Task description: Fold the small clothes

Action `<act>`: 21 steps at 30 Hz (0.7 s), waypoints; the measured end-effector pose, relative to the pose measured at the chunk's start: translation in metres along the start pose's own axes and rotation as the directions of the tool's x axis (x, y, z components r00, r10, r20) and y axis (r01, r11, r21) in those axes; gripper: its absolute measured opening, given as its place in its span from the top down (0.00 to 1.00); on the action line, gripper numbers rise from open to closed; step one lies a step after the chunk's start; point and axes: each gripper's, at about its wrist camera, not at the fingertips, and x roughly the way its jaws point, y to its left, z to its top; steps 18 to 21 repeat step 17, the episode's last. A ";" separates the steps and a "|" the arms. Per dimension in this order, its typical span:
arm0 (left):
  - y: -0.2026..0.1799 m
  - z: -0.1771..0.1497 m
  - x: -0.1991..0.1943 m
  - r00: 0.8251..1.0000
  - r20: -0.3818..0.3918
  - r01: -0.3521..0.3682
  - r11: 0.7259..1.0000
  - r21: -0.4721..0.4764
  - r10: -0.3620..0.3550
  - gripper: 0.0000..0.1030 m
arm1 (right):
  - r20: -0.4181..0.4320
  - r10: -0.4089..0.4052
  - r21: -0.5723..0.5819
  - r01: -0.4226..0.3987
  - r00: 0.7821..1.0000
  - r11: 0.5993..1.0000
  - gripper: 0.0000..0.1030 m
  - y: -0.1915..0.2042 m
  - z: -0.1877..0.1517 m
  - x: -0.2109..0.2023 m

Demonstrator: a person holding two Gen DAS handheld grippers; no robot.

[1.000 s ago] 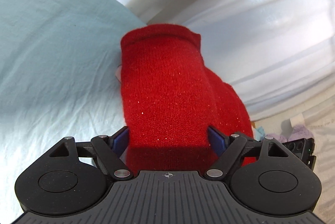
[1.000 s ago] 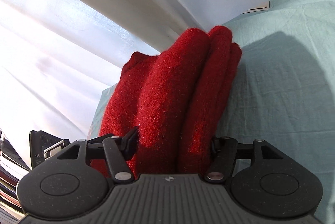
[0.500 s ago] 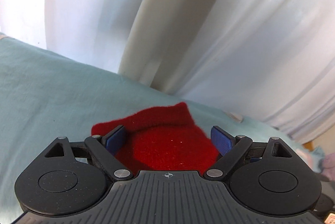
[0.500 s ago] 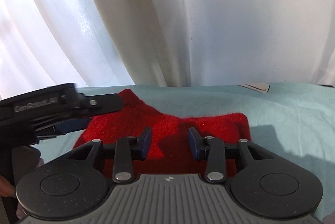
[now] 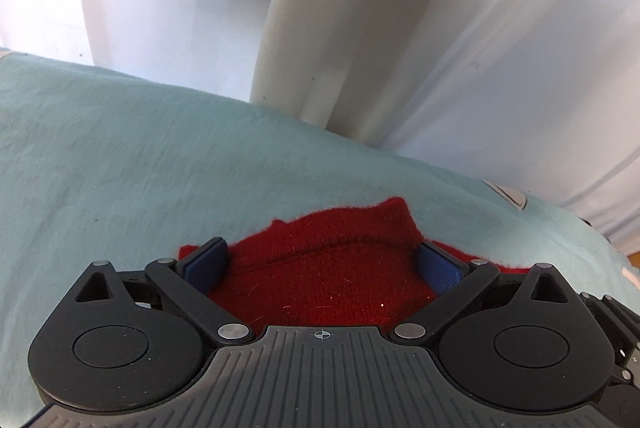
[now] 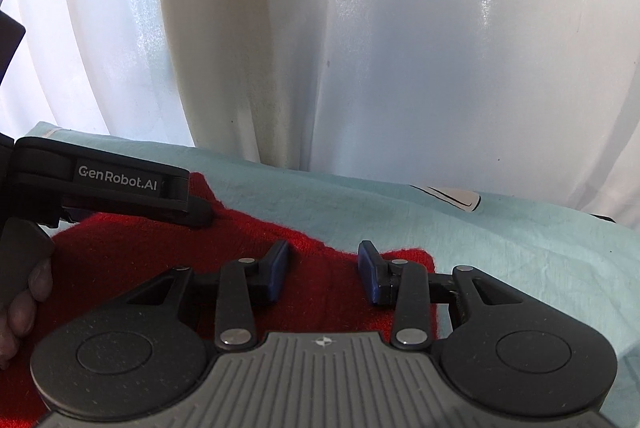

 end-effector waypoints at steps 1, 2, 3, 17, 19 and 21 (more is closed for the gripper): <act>0.004 -0.005 -0.011 1.000 0.005 0.025 1.000 -0.002 -0.025 0.02 | 0.004 -0.004 0.009 0.004 1.000 1.000 0.59 0.000 -0.002 -0.008; 0.009 -0.010 -0.026 0.998 0.014 0.054 0.999 0.001 -0.054 0.02 | 0.001 -0.011 0.014 0.011 1.000 1.000 0.53 0.000 -0.002 -0.020; 0.013 -0.018 -0.043 0.996 0.028 0.080 0.997 0.013 -0.081 0.02 | 0.002 -0.017 0.023 0.017 1.000 1.000 0.47 -0.001 -0.005 -0.035; 0.046 -0.195 -0.171 0.968 -0.123 0.222 0.975 0.023 -0.218 0.02 | -0.001 0.399 0.789 -0.244 0.917 0.564 0.33 -0.060 -0.172 -0.162; 0.046 -0.195 -0.171 0.968 -0.123 0.222 0.975 0.023 -0.218 0.02 | -0.001 0.399 0.789 -0.244 0.917 0.564 0.33 -0.060 -0.172 -0.162; 0.046 -0.195 -0.171 0.968 -0.123 0.222 0.975 0.023 -0.218 0.02 | -0.001 0.399 0.789 -0.244 0.917 0.564 0.33 -0.060 -0.172 -0.162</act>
